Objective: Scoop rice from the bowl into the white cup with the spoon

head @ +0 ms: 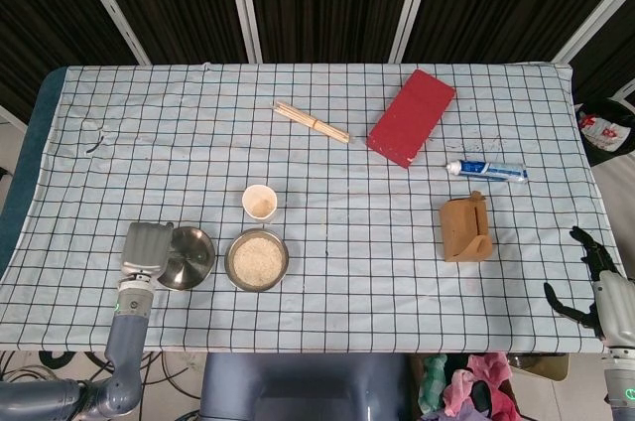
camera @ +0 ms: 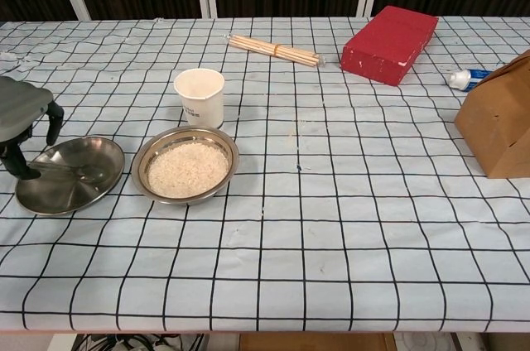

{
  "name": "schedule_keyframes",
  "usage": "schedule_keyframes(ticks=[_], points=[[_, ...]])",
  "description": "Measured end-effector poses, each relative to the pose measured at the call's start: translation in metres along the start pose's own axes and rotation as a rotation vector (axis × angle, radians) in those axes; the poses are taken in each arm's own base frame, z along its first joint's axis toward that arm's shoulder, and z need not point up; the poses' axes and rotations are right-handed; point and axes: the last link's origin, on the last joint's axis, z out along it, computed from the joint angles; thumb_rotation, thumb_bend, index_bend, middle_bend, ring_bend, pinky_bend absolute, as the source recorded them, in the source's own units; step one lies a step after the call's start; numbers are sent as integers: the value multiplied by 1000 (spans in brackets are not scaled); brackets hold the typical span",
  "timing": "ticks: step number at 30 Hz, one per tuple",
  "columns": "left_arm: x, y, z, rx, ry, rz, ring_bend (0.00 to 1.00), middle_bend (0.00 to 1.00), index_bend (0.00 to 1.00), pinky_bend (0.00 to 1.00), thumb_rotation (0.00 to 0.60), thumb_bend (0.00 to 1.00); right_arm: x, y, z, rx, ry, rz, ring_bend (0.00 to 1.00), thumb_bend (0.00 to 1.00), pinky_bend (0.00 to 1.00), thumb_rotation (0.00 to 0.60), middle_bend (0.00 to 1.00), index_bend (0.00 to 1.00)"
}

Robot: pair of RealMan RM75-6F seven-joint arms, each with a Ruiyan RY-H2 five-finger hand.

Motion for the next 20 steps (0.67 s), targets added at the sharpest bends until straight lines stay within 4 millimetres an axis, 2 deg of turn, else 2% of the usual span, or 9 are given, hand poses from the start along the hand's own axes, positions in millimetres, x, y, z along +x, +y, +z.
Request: schedule_keyframes(ticks=[3, 5, 7, 10, 11, 13, 15, 17, 20], points=[[4, -5, -3, 3, 7, -14, 967, 986, 406, 988, 600, 90, 0, 0, 0, 0, 0, -1, 82, 305, 218, 600, 110, 83], [8, -9, -7, 4, 17, -34, 902, 922, 360, 929, 600, 89, 0, 0, 0, 1, 0, -5, 82, 306, 218, 600, 110, 83], [13, -14, -12, 4, 31, -64, 786, 783, 297, 800, 600, 88, 0, 1, 0, 1, -1, -11, 82, 305, 218, 600, 110, 82], [18, -24, -21, -2, 64, -114, 496, 469, 198, 491, 600, 84, 0, 1, 0, 1, -1, -26, 82, 306, 218, 600, 110, 83], [19, -28, -24, -6, 78, -127, 418, 393, 177, 409, 600, 82, 0, 1, 0, 1, -1, -32, 82, 306, 218, 600, 110, 83], [21, -37, -31, -18, 113, -153, 203, 194, 112, 178, 600, 73, 0, 2, 0, 5, 0, -43, 82, 306, 217, 600, 107, 83], [21, -45, -38, -30, 149, -174, 67, 71, 64, 44, 600, 63, -1, 2, 0, 11, 2, -60, 82, 306, 218, 600, 102, 83], [22, -56, -47, -47, 191, -201, 7, 10, 26, 0, 600, 51, -1, 2, 0, 21, 5, -85, 82, 306, 218, 600, 93, 83], [19, -76, -63, -63, 254, -230, 0, 0, 1, 0, 600, 42, -2, 2, 0, 39, 12, -130, 82, 306, 217, 600, 86, 83]])
